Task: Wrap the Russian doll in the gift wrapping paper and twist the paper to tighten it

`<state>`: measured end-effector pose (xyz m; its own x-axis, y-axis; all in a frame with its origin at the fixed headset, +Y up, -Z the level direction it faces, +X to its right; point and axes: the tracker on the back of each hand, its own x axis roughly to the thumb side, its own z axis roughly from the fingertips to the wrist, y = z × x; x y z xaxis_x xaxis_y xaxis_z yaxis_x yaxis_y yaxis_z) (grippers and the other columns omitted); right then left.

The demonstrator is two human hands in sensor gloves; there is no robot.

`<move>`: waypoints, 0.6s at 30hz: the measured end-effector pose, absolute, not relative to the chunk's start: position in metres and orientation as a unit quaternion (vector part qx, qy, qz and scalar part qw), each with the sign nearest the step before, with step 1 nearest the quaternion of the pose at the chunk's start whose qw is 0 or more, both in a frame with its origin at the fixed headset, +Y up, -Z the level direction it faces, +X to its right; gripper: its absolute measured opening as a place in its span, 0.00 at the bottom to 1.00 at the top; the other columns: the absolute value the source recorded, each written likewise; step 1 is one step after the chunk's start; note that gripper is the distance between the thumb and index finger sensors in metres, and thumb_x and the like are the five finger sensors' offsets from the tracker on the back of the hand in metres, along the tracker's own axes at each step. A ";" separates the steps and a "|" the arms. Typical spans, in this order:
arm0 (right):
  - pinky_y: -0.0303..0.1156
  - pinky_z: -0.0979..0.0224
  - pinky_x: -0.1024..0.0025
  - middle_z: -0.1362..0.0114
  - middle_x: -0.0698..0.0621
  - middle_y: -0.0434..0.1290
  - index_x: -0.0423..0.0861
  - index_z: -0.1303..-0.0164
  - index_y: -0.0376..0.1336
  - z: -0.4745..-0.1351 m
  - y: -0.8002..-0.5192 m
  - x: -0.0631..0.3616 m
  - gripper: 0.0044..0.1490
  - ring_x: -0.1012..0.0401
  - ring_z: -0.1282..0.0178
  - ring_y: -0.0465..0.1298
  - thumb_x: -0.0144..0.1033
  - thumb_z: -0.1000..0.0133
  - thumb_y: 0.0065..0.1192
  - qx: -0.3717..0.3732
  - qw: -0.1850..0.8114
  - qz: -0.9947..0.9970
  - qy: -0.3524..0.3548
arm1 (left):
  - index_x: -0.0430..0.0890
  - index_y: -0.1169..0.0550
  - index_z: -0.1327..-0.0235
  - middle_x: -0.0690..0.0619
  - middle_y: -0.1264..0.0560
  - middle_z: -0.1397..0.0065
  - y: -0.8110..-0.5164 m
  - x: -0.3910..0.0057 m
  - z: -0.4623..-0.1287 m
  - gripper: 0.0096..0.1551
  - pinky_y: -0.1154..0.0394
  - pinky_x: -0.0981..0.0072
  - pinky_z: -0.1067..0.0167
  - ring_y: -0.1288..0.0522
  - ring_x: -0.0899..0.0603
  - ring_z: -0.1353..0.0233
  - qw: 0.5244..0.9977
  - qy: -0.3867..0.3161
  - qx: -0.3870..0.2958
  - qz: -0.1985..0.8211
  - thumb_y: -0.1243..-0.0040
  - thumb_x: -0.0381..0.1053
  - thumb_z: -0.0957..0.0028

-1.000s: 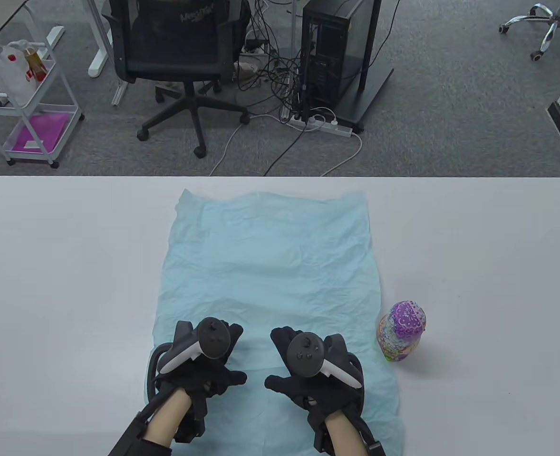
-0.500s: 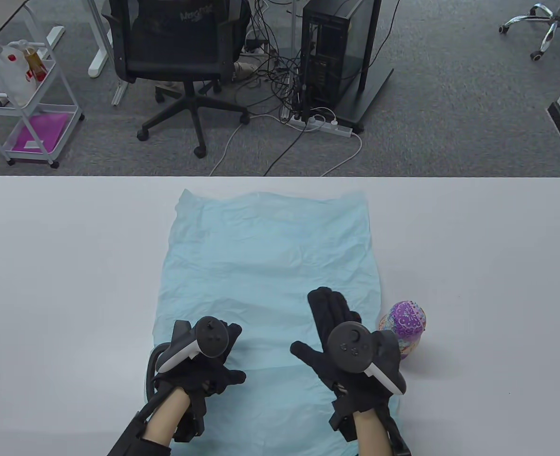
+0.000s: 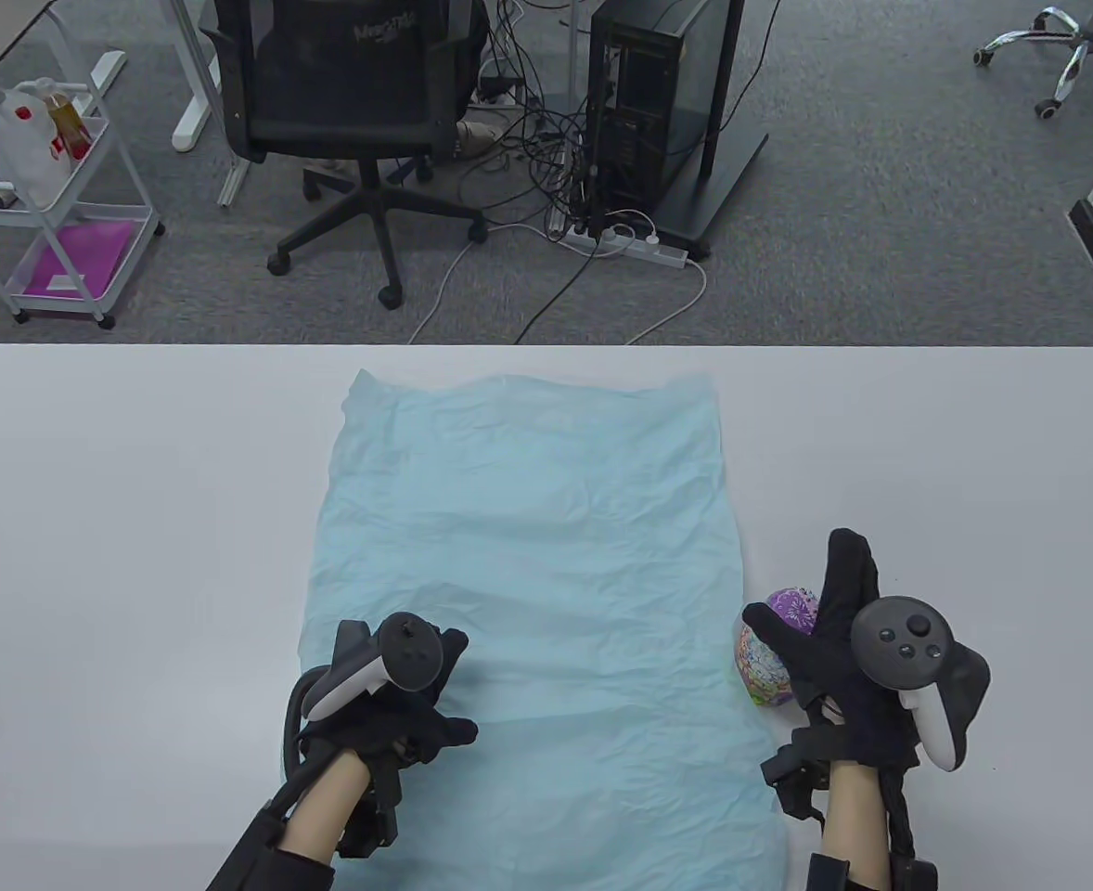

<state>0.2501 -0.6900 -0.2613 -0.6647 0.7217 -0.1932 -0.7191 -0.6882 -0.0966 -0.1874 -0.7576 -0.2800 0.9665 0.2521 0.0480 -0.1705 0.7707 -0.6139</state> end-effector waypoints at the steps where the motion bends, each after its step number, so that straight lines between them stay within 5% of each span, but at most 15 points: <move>1: 0.36 0.13 0.41 0.10 0.51 0.27 0.52 0.23 0.19 -0.261 -0.695 0.254 0.71 0.50 0.06 0.35 0.66 0.47 0.61 -0.111 0.403 0.908 -0.003 | 0.69 0.62 0.28 0.59 0.65 0.16 -0.758 -0.188 -0.280 0.58 0.47 0.38 0.19 0.54 0.45 0.11 0.939 -0.064 -0.320 0.113 0.46 0.73 0.65; 11: 0.36 0.12 0.39 0.10 0.51 0.25 0.50 0.24 0.17 -0.257 -0.762 0.276 0.80 0.51 0.05 0.38 0.67 0.53 0.68 -0.085 0.565 0.820 0.039 | 0.69 0.62 0.28 0.59 0.66 0.16 -0.759 -0.190 -0.283 0.58 0.48 0.37 0.19 0.55 0.45 0.11 0.938 -0.056 -0.325 0.111 0.46 0.74 0.64; 18: 0.30 0.11 0.43 0.11 0.56 0.24 0.55 0.25 0.17 -0.261 -0.784 0.268 0.79 0.55 0.05 0.33 0.59 0.53 0.73 -0.092 0.556 0.821 0.091 | 0.69 0.62 0.28 0.60 0.65 0.16 -0.758 -0.192 -0.283 0.58 0.48 0.37 0.19 0.55 0.46 0.11 0.937 -0.054 -0.324 0.116 0.46 0.74 0.64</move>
<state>0.2684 -0.7844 -0.2610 -0.3637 0.8964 -0.2533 -0.9302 -0.3640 0.0474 -0.1920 -0.7585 -0.2835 0.9673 0.2525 0.0253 -0.1829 0.7627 -0.6204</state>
